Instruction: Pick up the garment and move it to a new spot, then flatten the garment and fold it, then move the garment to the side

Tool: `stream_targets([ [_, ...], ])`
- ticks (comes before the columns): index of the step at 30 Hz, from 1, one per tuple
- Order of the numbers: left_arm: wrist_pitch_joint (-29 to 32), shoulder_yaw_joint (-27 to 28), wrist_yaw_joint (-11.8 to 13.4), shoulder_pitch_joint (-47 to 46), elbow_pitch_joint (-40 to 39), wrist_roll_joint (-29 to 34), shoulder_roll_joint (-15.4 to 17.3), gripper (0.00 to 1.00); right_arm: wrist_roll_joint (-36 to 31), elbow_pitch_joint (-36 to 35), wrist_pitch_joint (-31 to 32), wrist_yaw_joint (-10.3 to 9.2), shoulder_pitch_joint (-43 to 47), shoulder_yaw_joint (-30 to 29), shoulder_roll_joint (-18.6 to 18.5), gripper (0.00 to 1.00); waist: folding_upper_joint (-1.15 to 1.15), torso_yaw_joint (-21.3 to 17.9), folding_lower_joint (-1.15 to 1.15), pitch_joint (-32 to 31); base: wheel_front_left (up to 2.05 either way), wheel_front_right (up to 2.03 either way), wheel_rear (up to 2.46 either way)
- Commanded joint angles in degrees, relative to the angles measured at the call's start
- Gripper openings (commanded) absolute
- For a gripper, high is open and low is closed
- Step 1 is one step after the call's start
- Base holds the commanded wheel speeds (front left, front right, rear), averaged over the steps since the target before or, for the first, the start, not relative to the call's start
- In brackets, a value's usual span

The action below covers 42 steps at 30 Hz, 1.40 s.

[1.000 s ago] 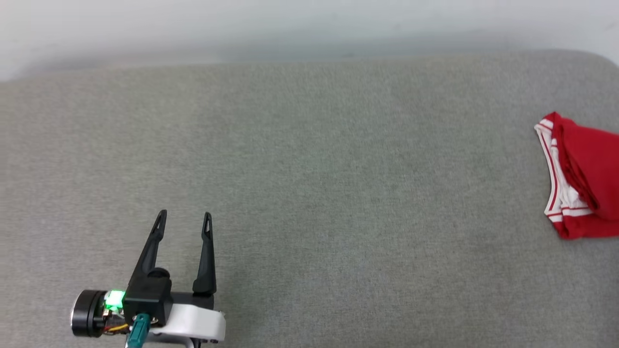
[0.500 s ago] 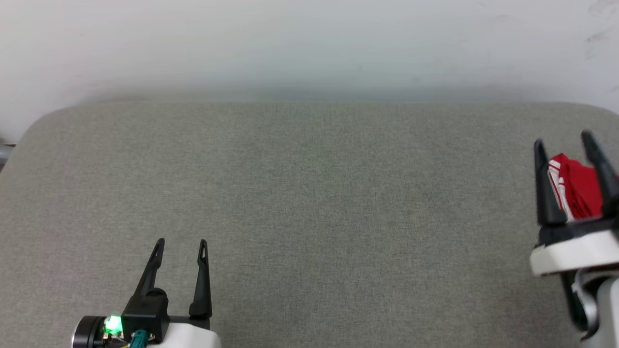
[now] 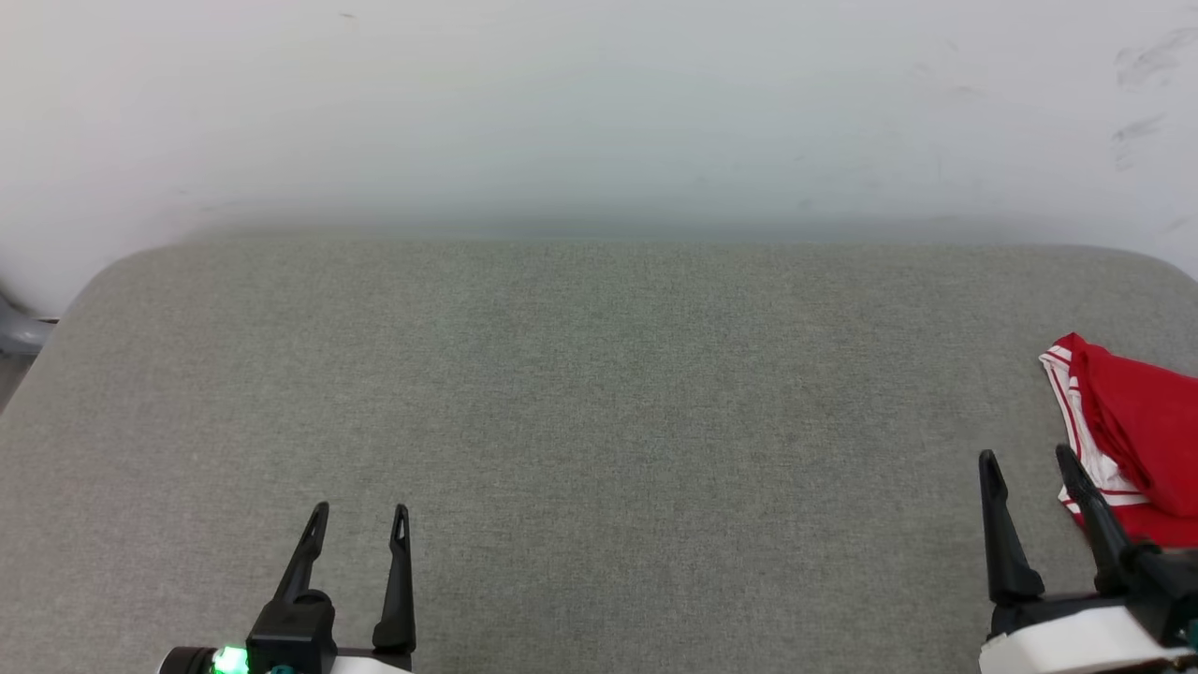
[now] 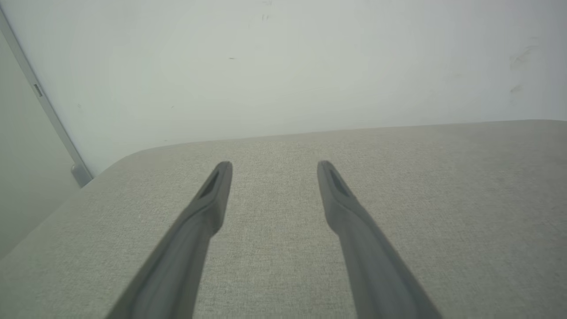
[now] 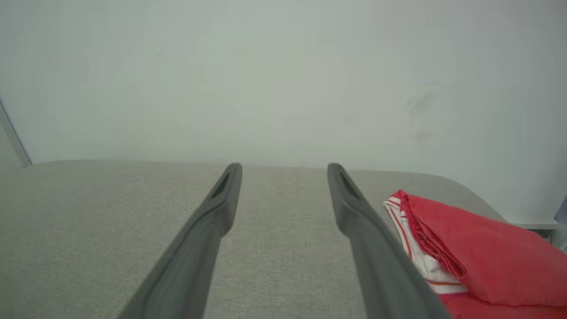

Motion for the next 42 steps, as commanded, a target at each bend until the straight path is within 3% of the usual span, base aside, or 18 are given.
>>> stream_targets([
  [1,-0.3,0.0,-0.2,0.4,0.2,0.1,-0.3,1.0,0.8,-0.3,-0.3,-0.08,1.1,-0.4,0.4,1.0,0.0,0.0,0.01,-0.2,0.0,0.0,0.0],
  [27,-0.3,1.5,-2.2,2.7,1.3,-0.5,-0.8,1.0,-0.5,-1.3,-0.5,-0.07,7.6,1.9,2.0,1.0,0.0,-0.1,0.01,-2.5,0.0,0.0,0.0],
  [28,0.0,1.4,-2.0,2.5,1.5,-0.4,-0.9,0.0,-0.4,-0.9,-0.3,0.01,7.0,1.8,1.8,0.0,0.0,-0.1,0.01,-2.5,0.0,0.0,0.0],
  [32,0.3,1.3,-2.0,3.1,3.7,-0.6,-1.3,0.0,-0.3,1.2,-0.2,0.01,7.3,1.9,1.8,0.0,0.0,-0.1,0.01,-2.5,0.0,0.0,0.0],
  [42,3.3,2.9,-3.4,0.8,4.9,-12.7,-1.6,0.0,11.9,2.4,2.4,0.0,5.1,1.8,1.6,0.0,0.0,-0.2,0.01,-2.3,0.0,0.0,0.0],
])
